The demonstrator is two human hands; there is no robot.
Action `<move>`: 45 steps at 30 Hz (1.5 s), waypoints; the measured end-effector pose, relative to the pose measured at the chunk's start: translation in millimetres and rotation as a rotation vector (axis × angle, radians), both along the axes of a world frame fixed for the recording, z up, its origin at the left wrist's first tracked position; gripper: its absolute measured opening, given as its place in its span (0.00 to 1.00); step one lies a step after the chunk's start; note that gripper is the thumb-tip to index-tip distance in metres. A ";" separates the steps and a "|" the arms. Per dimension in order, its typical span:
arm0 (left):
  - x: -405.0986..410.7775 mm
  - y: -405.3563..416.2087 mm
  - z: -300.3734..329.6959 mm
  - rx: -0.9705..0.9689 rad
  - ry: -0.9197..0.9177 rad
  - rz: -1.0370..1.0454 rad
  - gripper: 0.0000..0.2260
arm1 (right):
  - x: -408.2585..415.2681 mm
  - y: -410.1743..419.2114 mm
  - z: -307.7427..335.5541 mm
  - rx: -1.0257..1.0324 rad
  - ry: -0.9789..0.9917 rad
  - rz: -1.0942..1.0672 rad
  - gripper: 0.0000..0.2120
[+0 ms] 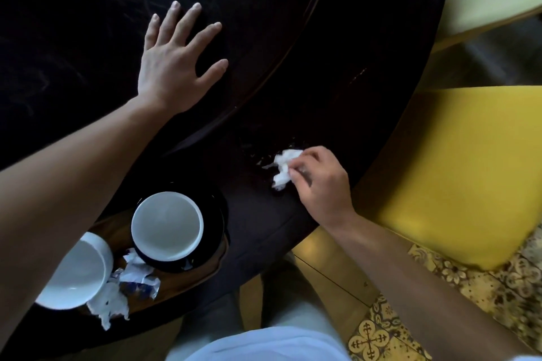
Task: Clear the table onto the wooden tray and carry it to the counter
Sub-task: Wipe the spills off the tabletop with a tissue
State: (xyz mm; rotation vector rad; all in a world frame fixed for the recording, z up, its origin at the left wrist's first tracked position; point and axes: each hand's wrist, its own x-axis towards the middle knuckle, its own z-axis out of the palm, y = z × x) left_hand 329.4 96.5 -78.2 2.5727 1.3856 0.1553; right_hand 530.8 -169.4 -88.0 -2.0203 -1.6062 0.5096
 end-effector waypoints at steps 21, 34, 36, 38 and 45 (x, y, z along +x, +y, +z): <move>-1.6 0.9 0.3 0.002 0.004 -0.005 0.28 | 76.6 85.4 -10.3 -0.106 -0.186 -0.218 0.10; 0.3 -0.7 1.1 -0.010 -0.016 0.007 0.28 | 22.5 50.4 13.3 -0.273 -0.056 0.058 0.08; -0.3 -0.6 0.2 -0.006 -0.021 0.008 0.28 | 44.4 64.0 18.3 -0.240 0.010 -0.089 0.13; -0.5 -0.7 -1.0 -0.004 -0.021 0.007 0.28 | 79.1 80.8 19.4 -0.170 -0.030 -0.256 0.14; 0.6 0.8 -2.0 0.003 -0.029 0.008 0.28 | 161.5 131.5 14.2 -0.120 -0.264 -0.510 0.09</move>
